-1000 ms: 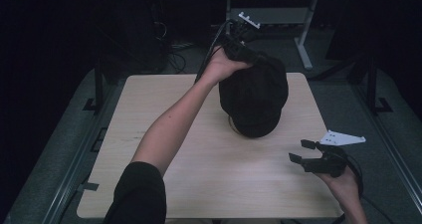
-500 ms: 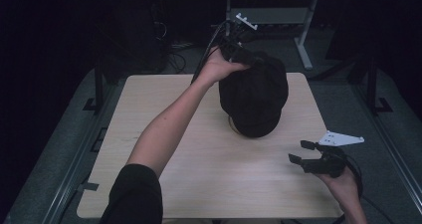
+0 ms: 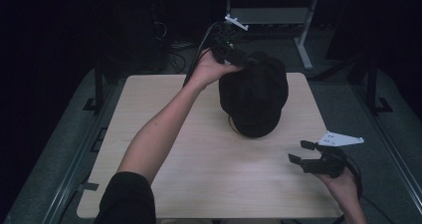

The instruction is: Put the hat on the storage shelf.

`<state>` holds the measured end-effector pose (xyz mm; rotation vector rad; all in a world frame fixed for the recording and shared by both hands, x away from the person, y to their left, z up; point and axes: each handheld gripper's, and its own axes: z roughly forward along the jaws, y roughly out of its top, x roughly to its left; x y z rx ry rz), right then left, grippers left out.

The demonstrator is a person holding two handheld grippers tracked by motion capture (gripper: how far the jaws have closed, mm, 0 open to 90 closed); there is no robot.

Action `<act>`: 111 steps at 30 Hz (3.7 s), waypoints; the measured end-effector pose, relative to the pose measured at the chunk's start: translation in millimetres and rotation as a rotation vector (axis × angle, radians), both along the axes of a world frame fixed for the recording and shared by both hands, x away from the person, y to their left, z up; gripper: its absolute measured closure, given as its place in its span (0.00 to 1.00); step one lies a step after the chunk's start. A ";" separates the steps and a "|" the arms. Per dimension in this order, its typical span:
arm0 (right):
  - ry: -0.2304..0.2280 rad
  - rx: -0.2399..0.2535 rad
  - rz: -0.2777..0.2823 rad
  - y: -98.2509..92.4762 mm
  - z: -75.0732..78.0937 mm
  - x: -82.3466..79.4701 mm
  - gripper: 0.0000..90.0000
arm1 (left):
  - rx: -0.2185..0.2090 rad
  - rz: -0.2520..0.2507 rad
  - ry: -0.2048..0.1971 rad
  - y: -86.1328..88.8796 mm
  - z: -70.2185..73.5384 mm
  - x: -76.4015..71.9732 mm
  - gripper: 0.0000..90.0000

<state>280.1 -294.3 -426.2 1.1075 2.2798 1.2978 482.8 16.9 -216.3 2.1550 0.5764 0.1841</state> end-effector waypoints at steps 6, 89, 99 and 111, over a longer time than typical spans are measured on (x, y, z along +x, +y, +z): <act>-0.008 -0.007 0.001 1.6 -0.9 0.3 0.29 | -0.001 0.014 -0.005 9.7 -1.3 -3.8 0.41; -0.017 -0.047 0.021 24.4 0.5 -2.2 0.28 | -0.091 0.060 -0.007 139.6 -46.7 -100.6 0.36; -0.013 -0.040 0.002 17.8 -1.4 -2.4 0.28 | -0.097 0.073 -0.003 155.4 -58.8 -108.3 0.36; -0.001 -0.054 -0.001 21.0 -3.9 -3.8 0.28 | -0.079 0.109 0.005 180.7 -80.0 -124.6 0.36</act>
